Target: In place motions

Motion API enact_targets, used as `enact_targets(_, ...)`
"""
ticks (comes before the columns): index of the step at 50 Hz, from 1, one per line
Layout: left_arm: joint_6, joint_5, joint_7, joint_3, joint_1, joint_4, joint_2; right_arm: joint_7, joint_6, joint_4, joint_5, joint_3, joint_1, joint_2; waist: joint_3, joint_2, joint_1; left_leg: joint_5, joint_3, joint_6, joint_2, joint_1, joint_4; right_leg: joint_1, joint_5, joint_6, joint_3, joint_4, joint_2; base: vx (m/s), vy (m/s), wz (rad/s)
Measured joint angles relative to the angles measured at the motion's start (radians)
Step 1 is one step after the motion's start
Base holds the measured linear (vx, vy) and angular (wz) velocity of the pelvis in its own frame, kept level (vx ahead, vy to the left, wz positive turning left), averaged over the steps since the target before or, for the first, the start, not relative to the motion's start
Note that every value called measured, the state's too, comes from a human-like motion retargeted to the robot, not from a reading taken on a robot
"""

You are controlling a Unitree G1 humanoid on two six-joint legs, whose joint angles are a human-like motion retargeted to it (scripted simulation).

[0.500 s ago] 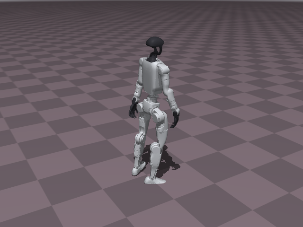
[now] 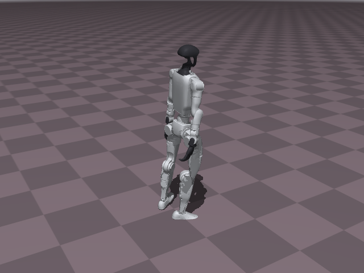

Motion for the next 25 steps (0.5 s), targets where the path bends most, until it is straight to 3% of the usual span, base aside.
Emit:
enact_targets(5, 0.004, -0.001, 0.014, 0.015, 0.006, -0.025, 0.028, -0.023, -0.003, 0.082, 0.176, 0.012, -0.044, -0.017, 0.055, 0.017, -0.009, -0.032, 0.027, -0.011, 0.051, -0.004, 0.081, -0.007, -0.027, -0.011, 0.029, 0.049, 0.007, -0.1, -0.12, -0.3)
enact_targets(7, -0.015, -0.026, 0.035, 0.061, 0.043, -0.027, 0.038, -0.054, -0.029, 0.122, 0.293, 0.063, -0.097, 0.0, 0.081, 0.009, -0.008, -0.011, 0.027, 0.005, 0.086, -0.059, 0.23, -0.025, -0.047, -0.019, 0.054, 0.099, -0.011, -0.19, -0.14, -0.48)
enact_targets(10, 0.015, -0.057, 0.012, 0.122, 0.114, 0.037, 0.057, -0.091, -0.055, 0.119, 0.53, 0.127, -0.235, 0.076, 0.146, -0.042, 0.059, 0.186, -0.004, 0.059, 0.194, -0.262, 0.689, -0.062, -0.068, -0.025, 0.141, 0.154, -0.044, -0.3, -0.18, -1.28)
enact_targets(12, 0.086, 0.002, -0.026, 0.117, 0.178, 0.111, 0.073, -0.024, -0.076, 0.03, 0.62, 0.147, -0.342, 0.146, 0.213, -0.086, 0.17, 0.305, -0.153, 0.142, 0.199, -0.475, 1.029, -0.074, -0.059, -0.033, 0.213, 0.18, -0.063, -0.18, -0.23, -1.73)
enact_targets(13, 0.118, 0.04, -0.04, 0.108, 0.215, 0.141, 0.081, 0.045, -0.064, -0.022, 0.614, 0.156, -0.408, 0.176, 0.257, -0.099, 0.203, 0.235, -0.171, 0.154, 0.244, -0.553, 1.208, -0.073, -0.064, -0.044, 0.228, 0.214, -0.07, -0.08, -0.2, -1.29)
enact_targets(15, 0.176, 0.13, -0.059, 0.081, 0.295, 0.151, 0.088, 0.197, 0.014, -0.16, 0.502, 0.117, -0.535, 0.225, 0.355, -0.091, 0.305, 0.138, -0.169, 0.239, 0.409, -0.714, 1.488, -0.054, -0.07, -0.082, 0.261, 0.257, -0.043, -0.11, -0.16, -1.28)
enact_targets(17, 0.197, 0.235, -0.107, 0.078, 0.348, 0.151, 0.088, 0.29, 0.005, -0.295, 0.392, 0.07, -0.678, 0.249, 0.454, -0.094, 0.412, 0.025, -0.139, 0.31, 0.527, -0.863, 1.658, -0.029, -0.081, -0.121, 0.319, 0.28, -0.025, -0.28, -0.15, -1.52)
enact_targets(18, 0.201, 0.273, -0.129, 0.083, 0.369, 0.151, 0.088, 0.302, -0.024, -0.358, 0.378, 0.065, -0.742, 0.248, 0.491, -0.113, 0.463, -0.018, -0.108, 0.33, 0.544, -0.931, 1.707, -0.032, -0.088, -0.127, 0.366, 0.297, -0.038, -0.32, -0.12, -1.47)
enact_targets(20, 0.216, 0.312, -0.153, 0.117, 0.399, 0.151, 0.094, 0.261, -0.068, -0.483, 0.404, 0.077, -0.855, 0.222, 0.544, -0.176, 0.573, -0.063, -0.011, 0.35, 0.498, -1.047, 1.733, -0.08, -0.078, -0.133, 0.427, 0.317, -0.116, -0.25, -0.04, -1.23)
enact_targets(22, 0.242, 0.289, -0.154, 0.167, 0.419, 0.151, 0.111, 0.185, -0.123, -0.561, 0.438, 0.082, -0.934, 0.192, 0.58, -0.252, 0.639, -0.044, 0.074, 0.328, 0.4, -1.121, 1.678, -0.138, -0.077, -0.128, 0.482, 0.351, -0.206, 0.01, 0.06, -0.36)
enact_targets(25, 0.255, 0.215, -0.139, 0.239, 0.425, 0.151, 0.139, 0.125, -0.187, -0.585, 0.434, 0.089, -1.024, 0.167, 0.579, -0.315, 0.668, -0.065, 0.16, 0.337, 0.374, -1.124, 1.638, -0.178, -0.077, -0.122, 0.497, 0.369, -0.268, 0.12, -0.03, 0.31)
